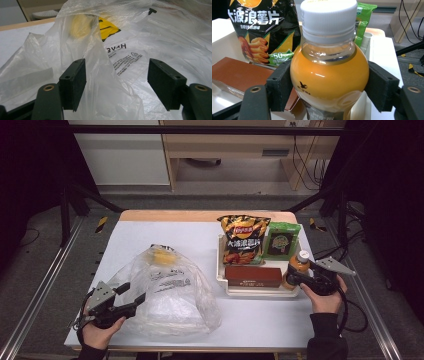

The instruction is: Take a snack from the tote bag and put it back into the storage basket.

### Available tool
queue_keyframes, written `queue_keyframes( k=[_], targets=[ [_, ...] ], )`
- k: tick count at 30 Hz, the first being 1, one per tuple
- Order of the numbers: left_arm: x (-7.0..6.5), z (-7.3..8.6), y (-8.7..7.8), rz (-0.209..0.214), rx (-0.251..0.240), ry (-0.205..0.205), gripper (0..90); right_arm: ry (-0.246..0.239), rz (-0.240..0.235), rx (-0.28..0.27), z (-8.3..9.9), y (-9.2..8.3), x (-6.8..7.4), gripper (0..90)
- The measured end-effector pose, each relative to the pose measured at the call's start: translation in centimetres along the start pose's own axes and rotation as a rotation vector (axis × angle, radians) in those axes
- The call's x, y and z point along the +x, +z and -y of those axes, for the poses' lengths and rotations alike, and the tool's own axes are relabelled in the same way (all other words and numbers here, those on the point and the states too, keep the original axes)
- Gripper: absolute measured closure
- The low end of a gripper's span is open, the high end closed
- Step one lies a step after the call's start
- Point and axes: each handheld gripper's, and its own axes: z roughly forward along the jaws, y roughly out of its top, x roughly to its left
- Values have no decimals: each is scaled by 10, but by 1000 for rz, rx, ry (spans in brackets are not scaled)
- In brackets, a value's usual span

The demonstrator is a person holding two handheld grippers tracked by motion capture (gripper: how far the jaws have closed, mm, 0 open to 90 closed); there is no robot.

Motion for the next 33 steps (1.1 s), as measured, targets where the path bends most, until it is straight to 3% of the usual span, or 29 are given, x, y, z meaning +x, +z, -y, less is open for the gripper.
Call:
queue_keyframes(
  k=[6,16,28,33],
  targets=[
    [1,-1,-1,-2,-5,1,304,20,-4,-47,-2,-8,2,243],
    [5,-4,-9,-15,-27,-7,269,-19,20,-107,3,-31,13,194],
    [6,-5,-11,-24,-24,-5,208,-19,50,-99,25,-59,18,189],
    [7,-6,-12,-23,-33,-10,211,-2,51,-106,28,-63,19,196]
  ],
)
